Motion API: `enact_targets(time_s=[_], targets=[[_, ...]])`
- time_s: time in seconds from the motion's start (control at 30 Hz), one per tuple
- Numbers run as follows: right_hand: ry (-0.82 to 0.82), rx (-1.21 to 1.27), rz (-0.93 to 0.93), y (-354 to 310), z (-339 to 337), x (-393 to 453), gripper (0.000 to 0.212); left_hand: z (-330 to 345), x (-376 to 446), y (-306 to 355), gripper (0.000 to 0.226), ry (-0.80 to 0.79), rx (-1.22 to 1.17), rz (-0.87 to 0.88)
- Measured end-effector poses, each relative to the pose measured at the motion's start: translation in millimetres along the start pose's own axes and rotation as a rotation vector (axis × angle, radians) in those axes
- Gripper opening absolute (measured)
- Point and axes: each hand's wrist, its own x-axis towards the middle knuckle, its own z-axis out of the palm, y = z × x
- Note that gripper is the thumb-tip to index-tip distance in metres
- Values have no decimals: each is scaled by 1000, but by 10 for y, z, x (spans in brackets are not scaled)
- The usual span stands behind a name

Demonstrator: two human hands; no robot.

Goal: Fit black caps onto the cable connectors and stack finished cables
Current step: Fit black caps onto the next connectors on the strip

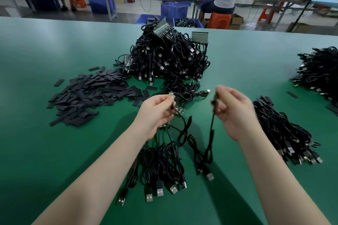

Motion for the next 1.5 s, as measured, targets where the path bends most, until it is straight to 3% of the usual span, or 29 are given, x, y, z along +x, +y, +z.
enact_targets(time_s=[0.13,0.2,0.27,0.43,0.57,0.63,0.7,0.77,0.83,0.9,1.0,1.17,1.27,1.5], targets=[[385,133,-379,-361,-151,-94,13,-191,180,-80,8,311,37,17],[416,132,-489,-521,-161,-172,12,-273,255,-108,9,415,59,37],[345,59,-513,-604,-118,-247,10,-336,307,-125,20,440,209,112],[160,-186,-541,-614,64,-427,8,-456,298,-67,48,274,562,275],[-102,76,-284,-476,249,-470,10,-608,249,29,42,351,633,415],[-139,153,-167,-311,327,-433,11,-784,265,120,41,448,720,451],[-139,105,-49,-49,374,-385,12,-1033,299,221,49,538,960,389],[-115,8,78,276,407,-353,9,-1275,318,309,58,589,1325,150],[-61,-81,154,611,423,-349,7,-1446,292,380,53,587,1639,-151],[9,-159,166,860,433,-348,6,-1574,268,437,42,512,1752,-301],[45,-326,84,995,436,-337,11,-1682,256,510,25,446,1808,-287],[-5,-842,-305,908,417,-327,21,-1537,194,465,19,485,1999,-217],[-22,-902,-425,867,398,-311,19,-1420,155,406,20,495,2091,-147],[-27,-892,-476,872,361,-212,13,-1445,211,367,27,484,2066,-71]])
